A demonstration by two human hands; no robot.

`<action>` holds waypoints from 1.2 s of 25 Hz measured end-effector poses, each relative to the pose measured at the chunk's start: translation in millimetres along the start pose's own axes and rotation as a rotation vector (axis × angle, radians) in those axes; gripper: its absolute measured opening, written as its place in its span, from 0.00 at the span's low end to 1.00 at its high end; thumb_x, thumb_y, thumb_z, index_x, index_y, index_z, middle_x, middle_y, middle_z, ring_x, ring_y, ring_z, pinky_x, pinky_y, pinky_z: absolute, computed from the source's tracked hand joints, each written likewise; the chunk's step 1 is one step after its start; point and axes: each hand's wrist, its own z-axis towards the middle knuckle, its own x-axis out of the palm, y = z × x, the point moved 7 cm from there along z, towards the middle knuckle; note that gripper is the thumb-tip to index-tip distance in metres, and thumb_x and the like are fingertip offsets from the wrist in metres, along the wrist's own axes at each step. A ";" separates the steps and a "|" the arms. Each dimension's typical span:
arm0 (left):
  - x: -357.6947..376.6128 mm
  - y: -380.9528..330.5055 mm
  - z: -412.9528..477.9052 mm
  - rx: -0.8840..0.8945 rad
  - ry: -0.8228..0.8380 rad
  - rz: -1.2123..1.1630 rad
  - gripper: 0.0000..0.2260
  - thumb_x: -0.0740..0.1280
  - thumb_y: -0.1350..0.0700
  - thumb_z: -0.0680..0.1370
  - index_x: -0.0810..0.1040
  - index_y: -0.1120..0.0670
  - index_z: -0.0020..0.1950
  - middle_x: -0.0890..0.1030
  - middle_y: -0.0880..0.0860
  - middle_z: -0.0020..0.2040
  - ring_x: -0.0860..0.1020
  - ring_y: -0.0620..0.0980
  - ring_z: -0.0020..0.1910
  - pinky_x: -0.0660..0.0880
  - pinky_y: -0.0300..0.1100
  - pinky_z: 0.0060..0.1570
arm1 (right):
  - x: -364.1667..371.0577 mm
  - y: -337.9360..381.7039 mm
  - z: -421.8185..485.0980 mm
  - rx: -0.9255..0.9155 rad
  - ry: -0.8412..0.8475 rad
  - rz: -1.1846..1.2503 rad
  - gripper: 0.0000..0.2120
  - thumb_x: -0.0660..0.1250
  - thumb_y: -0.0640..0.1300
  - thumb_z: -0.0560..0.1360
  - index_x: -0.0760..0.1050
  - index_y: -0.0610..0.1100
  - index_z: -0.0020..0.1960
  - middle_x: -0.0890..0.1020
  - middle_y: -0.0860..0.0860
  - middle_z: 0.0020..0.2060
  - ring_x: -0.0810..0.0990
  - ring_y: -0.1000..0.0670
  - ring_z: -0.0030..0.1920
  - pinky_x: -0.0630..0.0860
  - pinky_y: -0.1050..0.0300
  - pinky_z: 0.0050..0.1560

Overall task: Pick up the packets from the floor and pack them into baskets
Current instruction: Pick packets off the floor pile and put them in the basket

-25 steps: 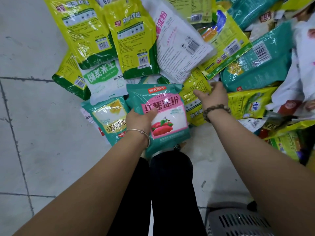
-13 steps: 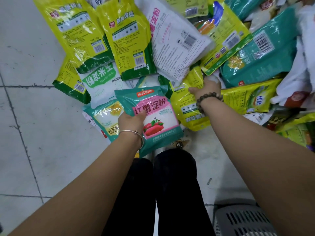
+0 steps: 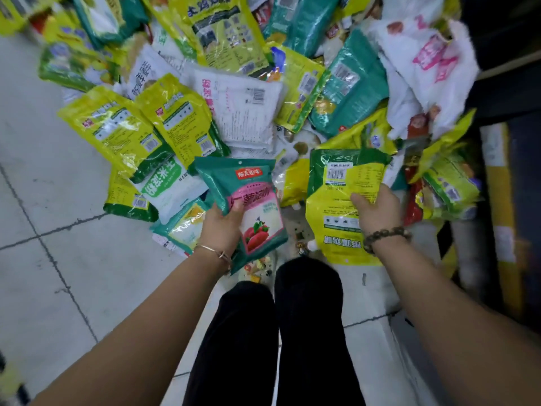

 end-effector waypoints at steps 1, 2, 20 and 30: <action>3.2 -2.9 -6.5 0.011 0.027 0.030 0.09 0.62 0.57 0.80 0.75 0.60 0.55 0.78 0.53 0.42 0.75 0.47 0.36 0.72 0.35 0.34 | -12.4 -8.6 -11.0 0.011 -0.021 0.018 0.18 0.67 0.47 0.76 0.72 0.33 0.55 0.78 0.38 0.52 0.77 0.39 0.53 0.74 0.47 0.53; 5.4 -3.7 -12.2 0.006 0.038 0.040 0.08 0.62 0.58 0.80 0.76 0.61 0.54 0.78 0.54 0.41 0.75 0.48 0.35 0.73 0.36 0.33 | -24.9 -15.7 -21.9 0.013 -0.046 0.034 0.17 0.67 0.47 0.76 0.72 0.32 0.54 0.78 0.37 0.50 0.77 0.39 0.52 0.74 0.47 0.50; 207.1 12.0 -276.9 0.342 0.374 0.341 0.08 0.64 0.63 0.77 0.76 0.59 0.38 0.75 0.46 0.21 0.74 0.36 0.19 0.67 0.26 0.20 | -250.2 -291.2 -212.7 0.222 -0.610 0.554 0.17 0.66 0.43 0.76 0.72 0.27 0.49 0.76 0.28 0.47 0.75 0.32 0.48 0.72 0.42 0.49; 410.9 130.2 -443.5 0.753 0.689 0.787 0.06 0.68 0.56 0.76 0.82 0.58 0.47 0.82 0.51 0.38 0.78 0.47 0.38 0.71 0.38 0.36 | -301.7 -546.4 -284.5 0.584 -0.797 0.589 0.21 0.65 0.54 0.71 0.68 0.36 0.35 0.73 0.35 0.32 0.72 0.36 0.38 0.62 0.51 0.36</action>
